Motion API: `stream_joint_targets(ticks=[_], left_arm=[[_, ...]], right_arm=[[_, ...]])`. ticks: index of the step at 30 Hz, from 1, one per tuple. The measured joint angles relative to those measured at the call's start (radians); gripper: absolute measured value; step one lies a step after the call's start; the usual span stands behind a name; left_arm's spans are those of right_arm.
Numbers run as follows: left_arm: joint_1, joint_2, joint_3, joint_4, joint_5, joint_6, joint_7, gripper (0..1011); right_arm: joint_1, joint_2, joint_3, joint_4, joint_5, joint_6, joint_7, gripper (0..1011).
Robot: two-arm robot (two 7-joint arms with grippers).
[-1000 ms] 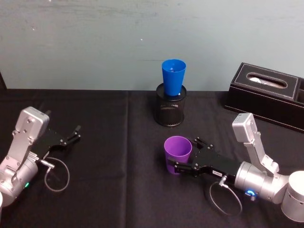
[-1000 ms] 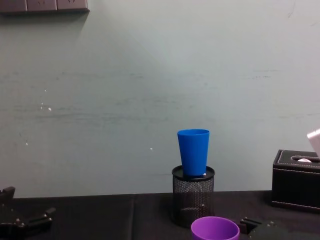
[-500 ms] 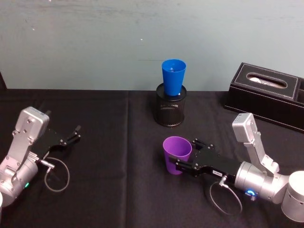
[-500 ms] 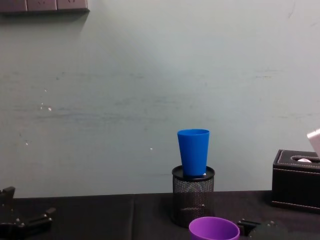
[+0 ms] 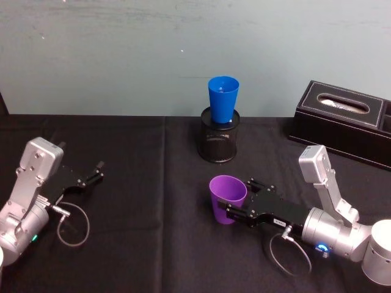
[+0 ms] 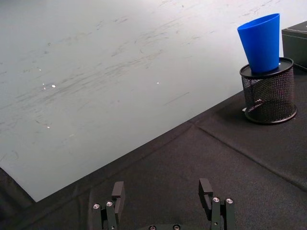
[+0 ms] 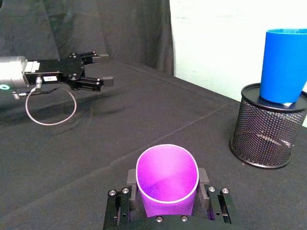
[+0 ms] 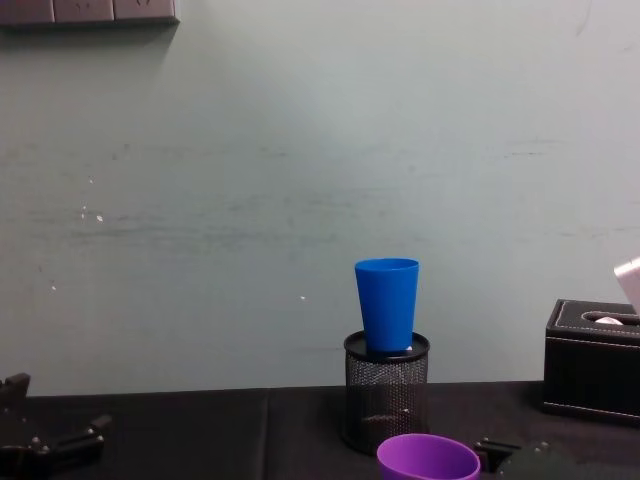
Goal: Pick up one cup with a gripper and tap it against the other cup.
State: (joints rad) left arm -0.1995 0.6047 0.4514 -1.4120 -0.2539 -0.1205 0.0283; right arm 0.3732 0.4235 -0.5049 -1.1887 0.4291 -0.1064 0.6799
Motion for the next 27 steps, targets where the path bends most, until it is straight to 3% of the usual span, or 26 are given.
stream_joint_targets(ticks=[27], left_arm=[[0.0,0.0,0.0,0.0,0.0,0.0,0.0,1011]], right_arm=[[0.0,0.0,0.0,0.0,0.001,-0.001,0.0,731]])
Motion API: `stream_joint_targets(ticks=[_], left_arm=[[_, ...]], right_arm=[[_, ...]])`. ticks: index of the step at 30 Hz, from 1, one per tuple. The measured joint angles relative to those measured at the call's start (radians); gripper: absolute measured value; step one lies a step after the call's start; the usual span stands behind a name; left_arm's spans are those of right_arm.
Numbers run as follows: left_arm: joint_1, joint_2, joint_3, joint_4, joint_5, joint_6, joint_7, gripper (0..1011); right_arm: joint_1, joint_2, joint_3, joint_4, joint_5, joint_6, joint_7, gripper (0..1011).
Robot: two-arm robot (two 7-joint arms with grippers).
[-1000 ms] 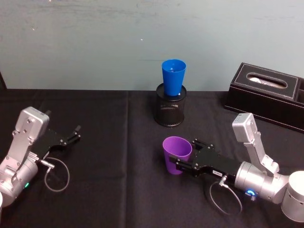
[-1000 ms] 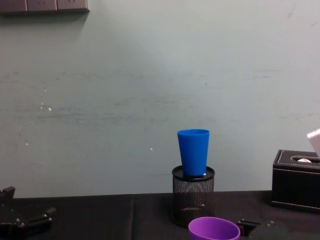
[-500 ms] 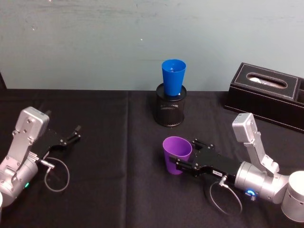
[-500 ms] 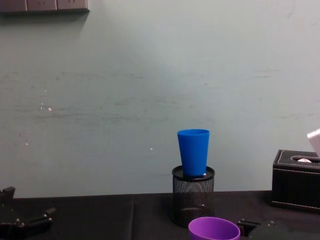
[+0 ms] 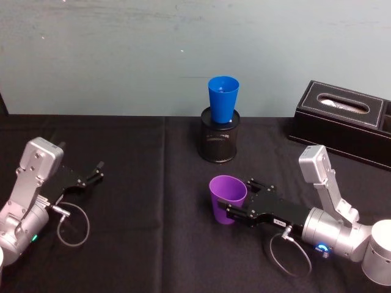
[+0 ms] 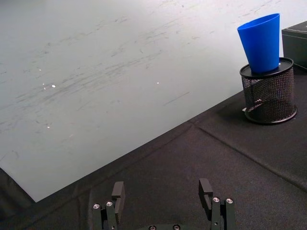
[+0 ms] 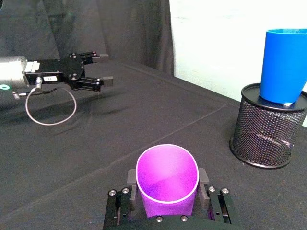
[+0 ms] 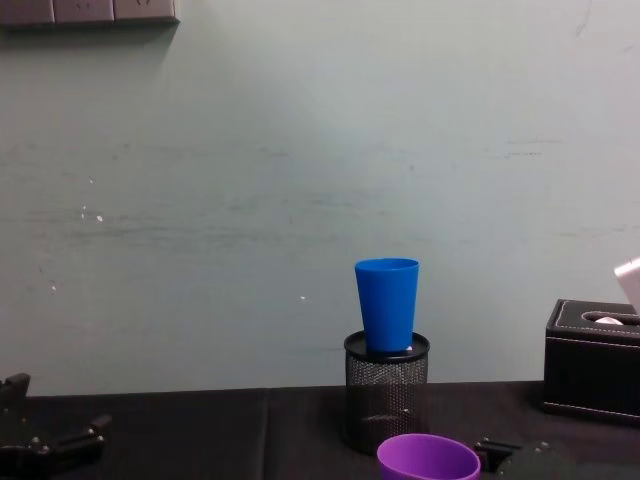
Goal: Pick up one cup with a gripper and tap it against the other cup.
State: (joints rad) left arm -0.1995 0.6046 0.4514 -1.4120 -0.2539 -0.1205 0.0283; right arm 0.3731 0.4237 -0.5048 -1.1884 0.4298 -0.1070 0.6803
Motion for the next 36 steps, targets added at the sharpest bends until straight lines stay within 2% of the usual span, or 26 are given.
stream_joint_targets(ticks=[9,16,22,27,36], left_arm=[[0.0,0.0,0.0,0.0,0.0,0.0,0.0,1012],[0.0,0.0,0.0,0.0,0.0,0.0,0.0,1011],[0.0,0.0,0.0,0.0,0.0,0.0,0.0,1011],[0.0,0.0,0.0,0.0,0.0,0.0,0.0,1011],[0.0,0.0,0.0,0.0,0.0,0.0,0.0,1011]], right_arm=[[0.0,0.003,0.001,-0.001,0.011,-0.006,0.014,731],[0.004,0.007,0.001,-0.008,0.028,0.022,0.022,731],[0.011,0.02,0.005,-0.052,0.042,0.047,0.02,731],[0.022,0.041,0.013,-0.106,0.061,0.091,0.012,731],[0.072,0.078,0.014,-0.188,0.09,0.168,0.005,731]])
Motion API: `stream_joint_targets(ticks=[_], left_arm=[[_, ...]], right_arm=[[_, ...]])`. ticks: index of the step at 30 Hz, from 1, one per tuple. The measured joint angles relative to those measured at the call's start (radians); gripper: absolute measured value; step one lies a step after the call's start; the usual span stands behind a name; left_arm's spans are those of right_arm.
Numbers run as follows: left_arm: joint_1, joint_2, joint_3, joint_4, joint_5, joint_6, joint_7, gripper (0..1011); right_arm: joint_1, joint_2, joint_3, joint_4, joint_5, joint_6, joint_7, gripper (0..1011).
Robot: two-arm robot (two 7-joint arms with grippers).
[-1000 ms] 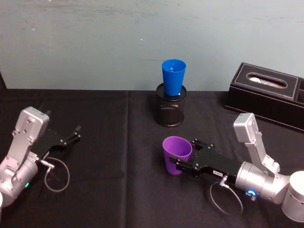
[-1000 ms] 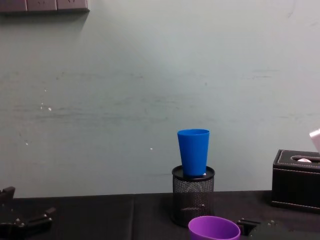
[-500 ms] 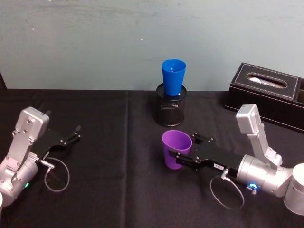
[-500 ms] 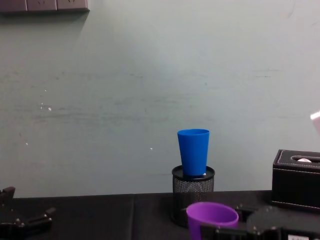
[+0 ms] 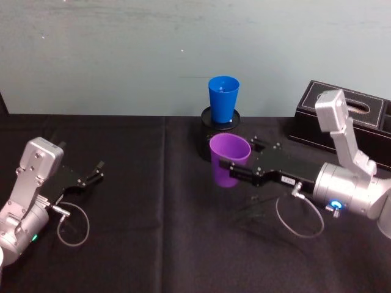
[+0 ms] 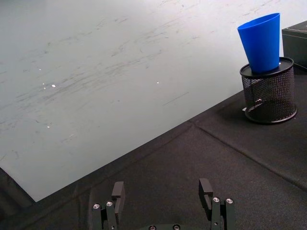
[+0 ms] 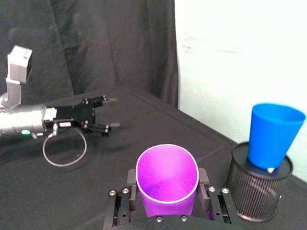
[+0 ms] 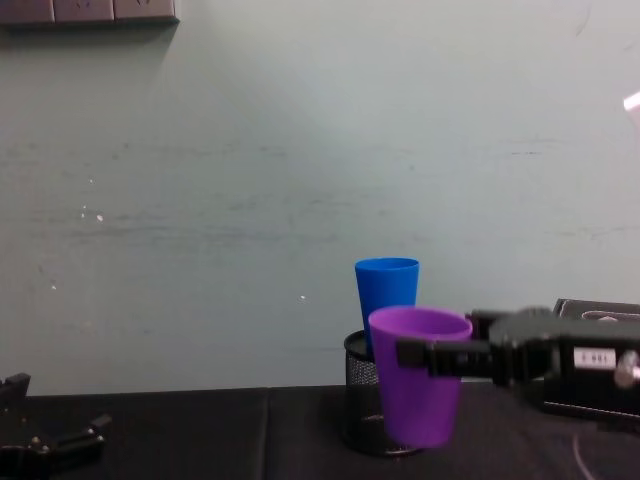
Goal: Pick up one cup with a gripper and tap it against the other cup.
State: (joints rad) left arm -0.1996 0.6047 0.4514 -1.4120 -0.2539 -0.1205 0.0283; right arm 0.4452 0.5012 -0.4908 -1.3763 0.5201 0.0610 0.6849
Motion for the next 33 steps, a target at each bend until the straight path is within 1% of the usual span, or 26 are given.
stream_joint_targets(ticks=[6,13,18,33], left_arm=[[0.0,0.0,0.0,0.0,0.0,0.0,0.0,1011],[0.0,0.0,0.0,0.0,0.0,0.0,0.0,1011],[0.0,0.0,0.0,0.0,0.0,0.0,0.0,1011],[0.0,0.0,0.0,0.0,0.0,0.0,0.0,1011]], right_arm=[[0.028,0.015,-0.009,-0.026,0.026,0.042,0.003,731],[0.043,0.028,-0.025,-0.044,0.044,0.072,0.002,731],[0.048,0.038,-0.034,-0.056,0.046,0.082,-0.011,731],[0.048,0.036,-0.033,-0.054,0.046,0.081,-0.01,731]])
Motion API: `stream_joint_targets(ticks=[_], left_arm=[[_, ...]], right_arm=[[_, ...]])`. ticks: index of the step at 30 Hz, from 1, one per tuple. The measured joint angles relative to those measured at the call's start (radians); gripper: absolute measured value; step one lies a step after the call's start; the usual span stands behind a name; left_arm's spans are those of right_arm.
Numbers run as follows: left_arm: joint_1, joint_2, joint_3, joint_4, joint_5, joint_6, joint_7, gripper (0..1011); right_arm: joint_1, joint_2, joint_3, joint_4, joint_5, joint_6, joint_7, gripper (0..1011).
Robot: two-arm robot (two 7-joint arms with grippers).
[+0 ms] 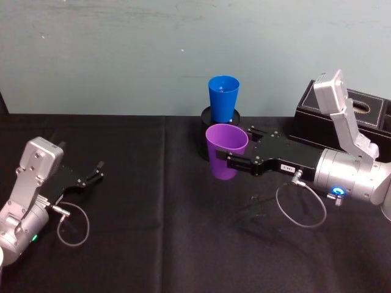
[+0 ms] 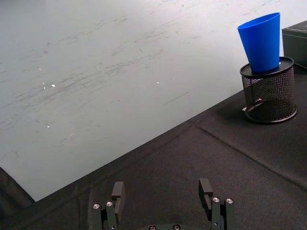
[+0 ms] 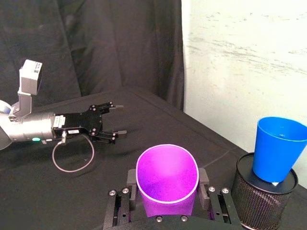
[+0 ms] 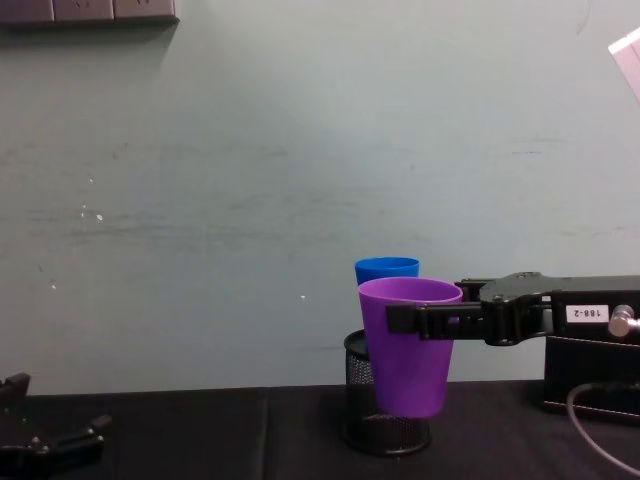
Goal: Pick up one cup with a gripper and tap it against the other cup.
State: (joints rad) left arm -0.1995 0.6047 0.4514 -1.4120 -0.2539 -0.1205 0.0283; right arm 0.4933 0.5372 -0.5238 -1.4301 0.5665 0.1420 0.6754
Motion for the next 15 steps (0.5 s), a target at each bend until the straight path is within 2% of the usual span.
stream_joint_targets(ticks=[15], left_arm=[[0.0,0.0,0.0,0.0,0.0,0.0,0.0,1011]], right_arm=[[0.0,-0.001,0.001,0.002,-0.001,-0.002,0.002,731]])
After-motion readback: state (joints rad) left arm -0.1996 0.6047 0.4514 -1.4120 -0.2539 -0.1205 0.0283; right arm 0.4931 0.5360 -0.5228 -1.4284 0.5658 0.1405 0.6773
